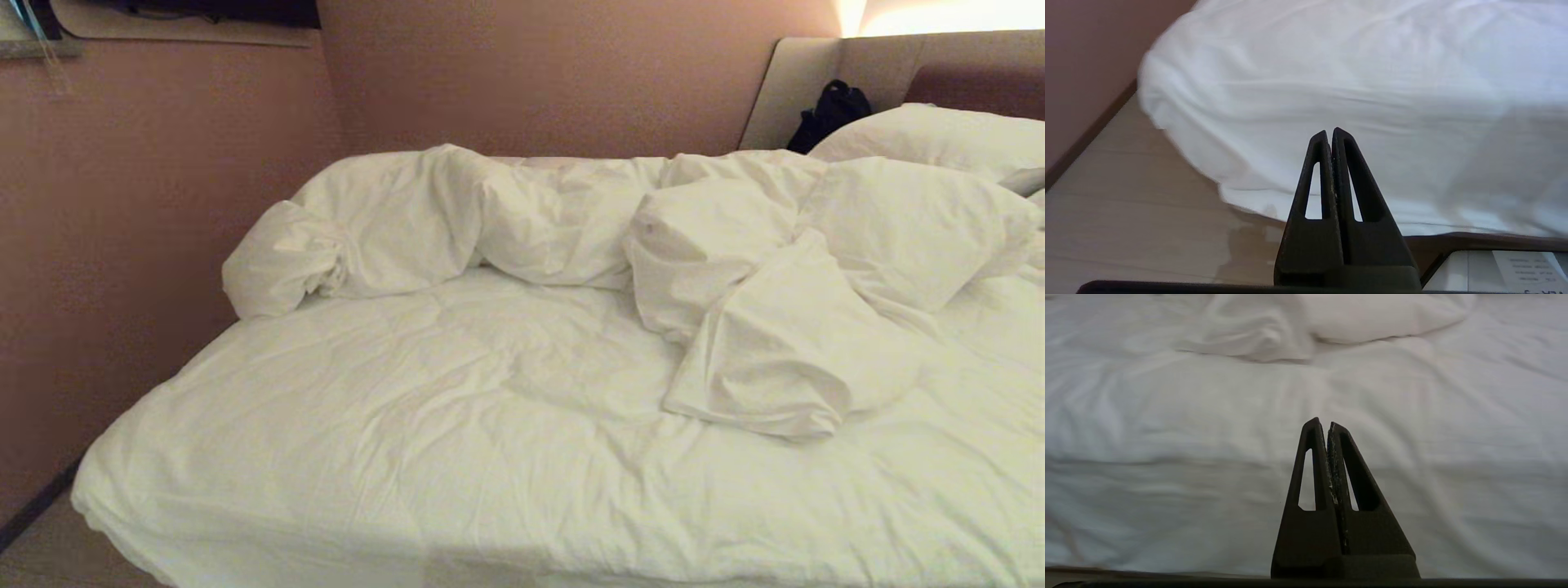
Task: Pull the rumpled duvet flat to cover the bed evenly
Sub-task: Hold the folded corner of the quilt
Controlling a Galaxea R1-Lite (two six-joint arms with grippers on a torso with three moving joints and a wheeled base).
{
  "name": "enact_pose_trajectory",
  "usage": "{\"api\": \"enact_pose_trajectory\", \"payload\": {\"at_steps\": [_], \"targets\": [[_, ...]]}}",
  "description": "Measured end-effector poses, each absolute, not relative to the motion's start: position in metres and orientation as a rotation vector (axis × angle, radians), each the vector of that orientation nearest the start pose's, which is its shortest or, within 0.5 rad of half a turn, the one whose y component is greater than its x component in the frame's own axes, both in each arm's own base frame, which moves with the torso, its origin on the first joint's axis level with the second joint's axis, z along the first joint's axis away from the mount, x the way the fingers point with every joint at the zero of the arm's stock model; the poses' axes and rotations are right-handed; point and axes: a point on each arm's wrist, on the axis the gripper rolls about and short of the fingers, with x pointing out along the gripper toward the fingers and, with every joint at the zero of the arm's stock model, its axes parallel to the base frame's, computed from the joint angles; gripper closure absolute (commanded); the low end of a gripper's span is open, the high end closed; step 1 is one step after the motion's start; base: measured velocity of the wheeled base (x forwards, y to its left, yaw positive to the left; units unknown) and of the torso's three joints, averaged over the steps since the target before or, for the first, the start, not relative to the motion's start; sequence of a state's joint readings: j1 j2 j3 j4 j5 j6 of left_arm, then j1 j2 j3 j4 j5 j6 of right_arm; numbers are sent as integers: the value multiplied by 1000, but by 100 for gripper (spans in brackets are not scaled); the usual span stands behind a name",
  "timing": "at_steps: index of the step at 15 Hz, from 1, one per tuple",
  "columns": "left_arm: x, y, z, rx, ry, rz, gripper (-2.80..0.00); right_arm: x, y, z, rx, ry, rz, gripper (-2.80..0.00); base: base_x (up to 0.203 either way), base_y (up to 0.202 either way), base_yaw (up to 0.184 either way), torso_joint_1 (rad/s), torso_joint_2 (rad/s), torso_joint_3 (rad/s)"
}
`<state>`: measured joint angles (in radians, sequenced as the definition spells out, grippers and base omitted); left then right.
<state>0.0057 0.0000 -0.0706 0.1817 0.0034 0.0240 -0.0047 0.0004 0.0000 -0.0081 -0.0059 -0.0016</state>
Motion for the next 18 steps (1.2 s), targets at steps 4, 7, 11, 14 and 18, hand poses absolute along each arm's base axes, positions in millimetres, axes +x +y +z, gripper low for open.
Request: {"api": "enact_pose_trajectory", "payload": {"at_steps": [4,7,11,14,18], "targets": [[-29,0,76,26,111,5,0,-23,0,76,-1,-7,-10,0,0,-39,0,1,3,1],[-29,0,76,25,112,5,0,-23,0,76,-1,-7,-10,0,0,0,0,0,0,0],[-29,0,76,22,111,6,0,-23,0,76,-1,-7,-10,0,0,0,0,0,0,0],[-29,0,76,16,111,16,0,-23,0,76,-1,-7,-11,0,0,0,0,0,0,0],[-29,0,76,14,111,16,0,-23,0,76,-6,-7,-11,0,0,0,0,0,0,0]]}}
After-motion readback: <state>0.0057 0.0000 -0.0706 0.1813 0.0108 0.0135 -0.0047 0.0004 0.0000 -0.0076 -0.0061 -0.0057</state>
